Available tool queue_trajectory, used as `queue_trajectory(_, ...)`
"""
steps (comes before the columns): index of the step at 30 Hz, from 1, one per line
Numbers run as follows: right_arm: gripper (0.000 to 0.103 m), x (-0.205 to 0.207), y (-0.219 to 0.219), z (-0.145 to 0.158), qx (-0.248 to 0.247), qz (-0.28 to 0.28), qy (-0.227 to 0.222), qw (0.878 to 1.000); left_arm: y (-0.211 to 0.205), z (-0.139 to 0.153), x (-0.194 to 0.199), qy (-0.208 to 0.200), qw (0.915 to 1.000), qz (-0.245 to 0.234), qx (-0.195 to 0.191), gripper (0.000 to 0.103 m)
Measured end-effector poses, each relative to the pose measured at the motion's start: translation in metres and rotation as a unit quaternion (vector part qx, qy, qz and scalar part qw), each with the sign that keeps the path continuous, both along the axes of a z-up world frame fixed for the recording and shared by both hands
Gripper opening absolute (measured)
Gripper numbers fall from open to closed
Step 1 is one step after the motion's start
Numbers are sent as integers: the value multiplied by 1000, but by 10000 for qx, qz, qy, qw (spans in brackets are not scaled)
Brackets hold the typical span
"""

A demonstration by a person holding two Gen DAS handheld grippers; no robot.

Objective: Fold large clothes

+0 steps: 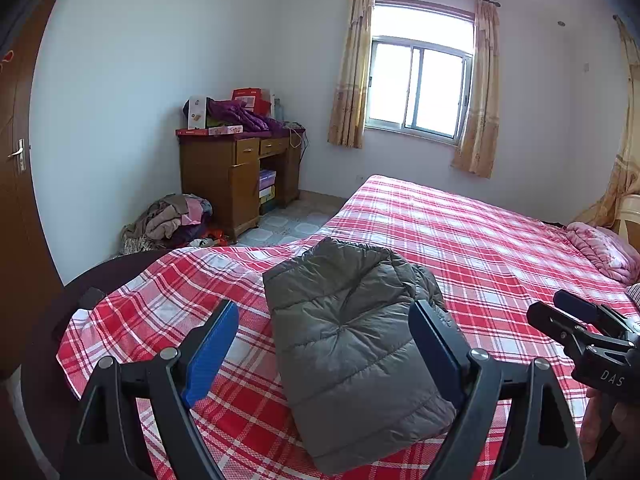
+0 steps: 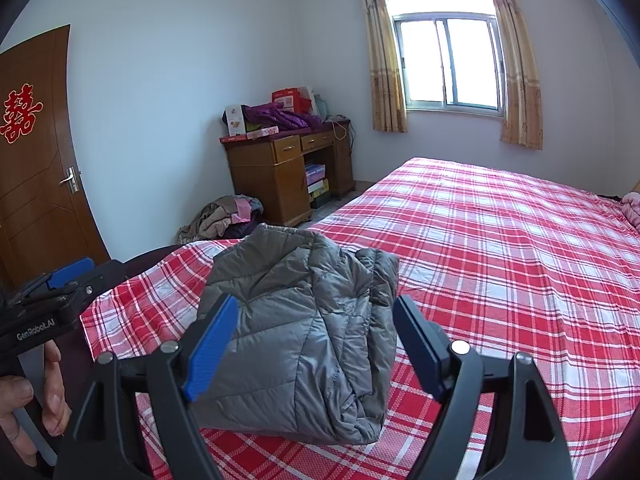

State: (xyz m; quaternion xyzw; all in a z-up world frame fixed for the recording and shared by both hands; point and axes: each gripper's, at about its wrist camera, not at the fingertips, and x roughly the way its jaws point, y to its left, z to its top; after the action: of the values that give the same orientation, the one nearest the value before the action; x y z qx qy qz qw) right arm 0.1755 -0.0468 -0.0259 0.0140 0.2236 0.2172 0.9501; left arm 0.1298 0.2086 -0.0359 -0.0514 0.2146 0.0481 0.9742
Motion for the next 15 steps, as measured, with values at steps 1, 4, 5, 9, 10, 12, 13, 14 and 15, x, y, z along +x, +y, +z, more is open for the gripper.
queue_trajectory(1, 82, 0, 0, -1, 0, -1, 1, 10000, 0, 0, 0, 1, 10000, -2, 2, 87)
queue_trajectory(4, 82, 0, 0, -1, 3, -5, 3, 10000, 1, -2, 1, 17, 10000, -13, 19, 87)
queue_trajectory(5, 82, 0, 0, 0, 2, -9, 4, 10000, 1, -2, 2, 24, 10000, -13, 25, 87)
queue_trajectory(9, 82, -1, -1, -3, 11, -26, 17, 10000, 2, -4, 2, 47, 10000, 28, 33, 87)
queue_trajectory(10, 82, -2, -1, -3, 12, -29, 17, 10000, 2, -4, 3, 55, 10000, 29, 30, 87)
queue_trajectory(12, 82, -2, -2, -3, 20, -32, 9, 10000, 2, -4, 2, 50, 10000, 28, 37, 87)
queue_trajectory(13, 82, -3, -2, -3, 28, -37, -1, 10000, 1, -4, 3, 49, 10000, 36, 48, 87)
queue_trajectory(14, 82, -3, -2, -3, 36, -41, -9, 10000, 1, -4, 2, 52, 10000, 30, 52, 87)
queue_trajectory(15, 82, -3, -2, -2, 41, -42, -18, 10000, 1, -4, 2, 47, 10000, -12, 43, 87)
